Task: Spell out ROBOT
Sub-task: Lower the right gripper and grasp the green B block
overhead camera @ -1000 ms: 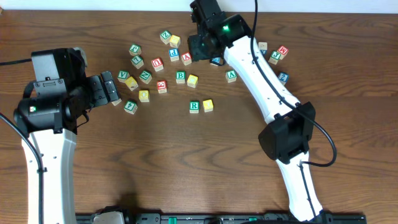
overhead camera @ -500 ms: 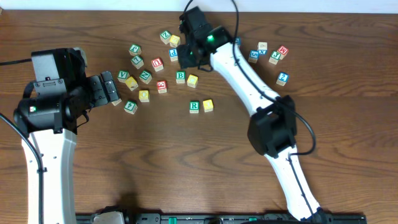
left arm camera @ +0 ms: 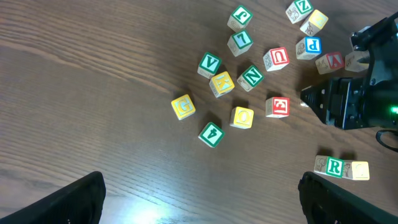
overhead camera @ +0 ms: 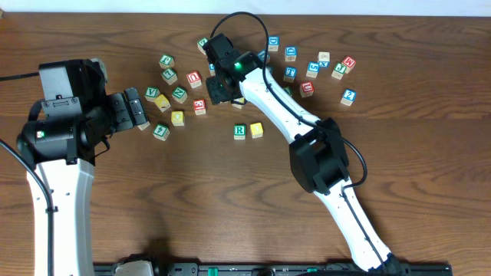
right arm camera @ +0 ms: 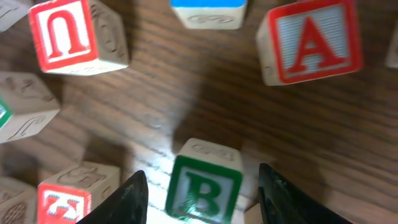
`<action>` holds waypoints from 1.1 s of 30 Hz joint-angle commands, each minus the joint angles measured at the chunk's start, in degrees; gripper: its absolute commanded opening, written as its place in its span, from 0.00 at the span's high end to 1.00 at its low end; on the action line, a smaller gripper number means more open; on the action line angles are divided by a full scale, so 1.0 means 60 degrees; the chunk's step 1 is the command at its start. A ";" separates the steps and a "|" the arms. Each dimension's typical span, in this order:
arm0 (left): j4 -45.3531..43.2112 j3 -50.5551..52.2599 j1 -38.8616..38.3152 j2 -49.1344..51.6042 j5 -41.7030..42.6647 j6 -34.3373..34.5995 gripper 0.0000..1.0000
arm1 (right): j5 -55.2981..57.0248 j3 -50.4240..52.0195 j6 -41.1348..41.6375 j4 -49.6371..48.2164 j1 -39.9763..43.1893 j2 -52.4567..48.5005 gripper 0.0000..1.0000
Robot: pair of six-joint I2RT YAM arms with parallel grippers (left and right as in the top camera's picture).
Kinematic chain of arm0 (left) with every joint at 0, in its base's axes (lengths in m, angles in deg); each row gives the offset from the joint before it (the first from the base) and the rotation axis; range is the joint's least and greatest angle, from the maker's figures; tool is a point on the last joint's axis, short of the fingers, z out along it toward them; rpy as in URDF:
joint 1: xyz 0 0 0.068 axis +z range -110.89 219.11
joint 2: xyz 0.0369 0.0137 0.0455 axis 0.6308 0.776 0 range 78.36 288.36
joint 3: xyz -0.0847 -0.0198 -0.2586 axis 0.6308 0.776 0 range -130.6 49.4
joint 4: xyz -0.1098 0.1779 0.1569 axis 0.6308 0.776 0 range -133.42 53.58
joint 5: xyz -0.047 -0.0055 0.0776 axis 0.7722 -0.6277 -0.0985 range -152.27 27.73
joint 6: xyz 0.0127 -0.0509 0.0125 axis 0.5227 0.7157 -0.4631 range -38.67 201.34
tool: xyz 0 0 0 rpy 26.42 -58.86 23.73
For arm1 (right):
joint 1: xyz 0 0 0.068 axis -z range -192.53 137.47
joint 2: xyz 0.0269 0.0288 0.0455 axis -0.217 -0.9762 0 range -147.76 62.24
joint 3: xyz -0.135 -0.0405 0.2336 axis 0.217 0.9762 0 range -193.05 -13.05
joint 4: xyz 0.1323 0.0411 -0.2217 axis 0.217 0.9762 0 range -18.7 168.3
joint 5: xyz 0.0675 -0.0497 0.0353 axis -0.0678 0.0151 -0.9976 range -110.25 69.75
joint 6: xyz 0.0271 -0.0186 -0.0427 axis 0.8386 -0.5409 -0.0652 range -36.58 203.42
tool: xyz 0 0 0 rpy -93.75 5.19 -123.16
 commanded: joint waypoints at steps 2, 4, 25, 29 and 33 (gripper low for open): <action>0.0018 -0.0240 0.0051 0.0033 -0.0058 0.0084 0.02 | 0.1009 -0.0015 0.0426 -0.0087 -0.0226 -0.0138 0.49; 0.0018 -0.0240 0.0051 0.0033 -0.0058 0.0084 0.02 | 0.1024 -0.0004 0.0423 -0.0153 -0.0266 -0.0138 0.51; 0.0018 -0.0240 0.0051 0.0033 -0.0055 0.0084 0.02 | 0.1169 0.0044 0.0415 -0.0007 -0.0357 0.0113 0.76; 0.0018 -0.0240 0.0051 0.0033 -0.0055 0.0084 0.02 | 0.1169 0.0040 0.0404 0.0200 -0.0321 0.0583 0.77; 0.0018 -0.0240 0.0051 0.0033 -0.0055 0.0084 0.02 | 0.1169 0.0040 0.0306 0.0685 -0.0233 0.1479 0.78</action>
